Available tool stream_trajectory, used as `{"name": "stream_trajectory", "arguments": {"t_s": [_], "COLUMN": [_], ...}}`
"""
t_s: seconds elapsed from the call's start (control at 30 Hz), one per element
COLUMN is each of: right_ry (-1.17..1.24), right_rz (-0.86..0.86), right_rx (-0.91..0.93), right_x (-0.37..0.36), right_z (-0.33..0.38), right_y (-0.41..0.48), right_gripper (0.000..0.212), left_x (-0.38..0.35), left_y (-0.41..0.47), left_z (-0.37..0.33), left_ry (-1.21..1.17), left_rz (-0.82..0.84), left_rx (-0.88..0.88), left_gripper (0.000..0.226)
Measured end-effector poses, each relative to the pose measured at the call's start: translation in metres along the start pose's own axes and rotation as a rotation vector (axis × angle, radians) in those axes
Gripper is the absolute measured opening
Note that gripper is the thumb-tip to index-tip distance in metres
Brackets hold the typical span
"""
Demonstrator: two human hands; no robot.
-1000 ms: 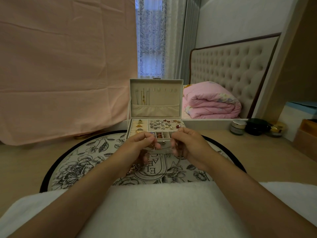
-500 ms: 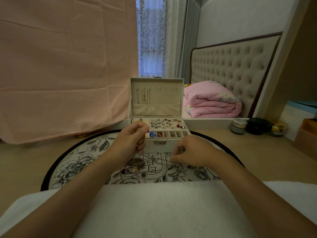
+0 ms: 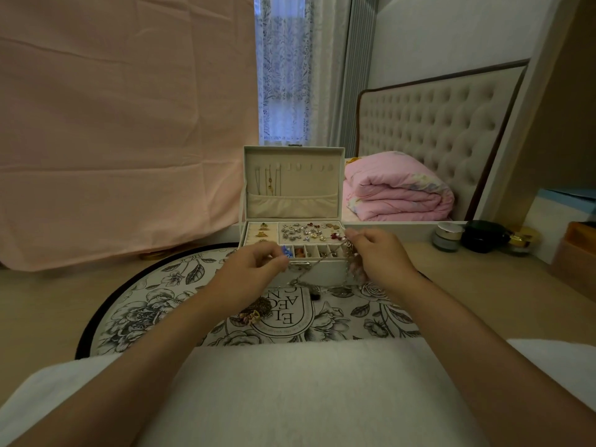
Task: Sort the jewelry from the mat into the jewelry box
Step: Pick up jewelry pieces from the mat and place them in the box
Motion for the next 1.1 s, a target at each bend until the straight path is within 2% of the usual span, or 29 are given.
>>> {"name": "stream_trajectory", "arguments": {"t_s": [0.07,0.17,0.23,0.3,0.4,0.47,0.57,0.63,0.7,0.77,0.87,1.1], "right_ry": [0.075,-0.276,-0.531,-0.695,-0.87,-0.895,-0.838,-0.784,-0.75,-0.743,-0.739,-0.699], "right_rz": [0.199,0.383,0.465,0.531,0.595,0.646,0.625,0.539,0.527,0.539,0.509,0.497], "right_rx": [-0.074,-0.048,-0.009,-0.014,-0.004,0.006,0.086,0.196,0.291,0.358,0.372,0.354], "right_x": [-0.005,-0.006,-0.007,-0.009,-0.012,-0.015,-0.027,-0.038,-0.051,-0.06,-0.062,-0.06], "right_z": [-0.005,-0.013,-0.018,-0.02,-0.02,-0.015,-0.004,0.003,0.003,-0.002,-0.008,-0.01], "right_y": [-0.003,-0.005,-0.005,-0.008,-0.011,-0.015,-0.021,-0.025,-0.029,-0.032,-0.028,-0.027], "right_gripper": [0.033,0.033,0.032,0.032,0.02,0.005,0.021,0.021,0.018,0.016,0.017,0.003], "left_x": [-0.004,-0.011,-0.016,-0.017,-0.016,-0.017,-0.021,-0.021,-0.023,-0.023,-0.027,-0.03], "left_y": [-0.003,-0.01,-0.013,-0.012,-0.007,-0.006,-0.006,-0.007,-0.007,-0.005,-0.004,-0.004], "left_z": [0.002,0.011,0.015,0.016,0.012,0.005,0.001,0.003,0.006,0.005,0.007,0.011], "left_ry": [0.114,0.234,0.337,0.392,0.478,0.587,0.642,0.587,0.551,0.686,0.854,0.786], "left_rz": [0.134,0.354,0.444,0.455,0.427,0.435,0.483,0.499,0.47,0.395,0.335,0.327], "left_rx": [0.063,0.247,0.306,0.319,0.222,0.124,0.09,0.141,0.179,0.11,0.004,0.006], "left_gripper": [0.042,0.056,0.053,0.044,0.025,0.013,0.013,0.013,0.016,0.018,0.022,0.009]}}
Point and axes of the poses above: each hand's wrist, its own y-axis towards the middle knuckle, its own x-axis out of the back of the hand, z = x × y, the point moved 5 cm from there along y, towards the middle knuckle, and after that the axes turned 4 degrees about -y, right-handed, at the moved point
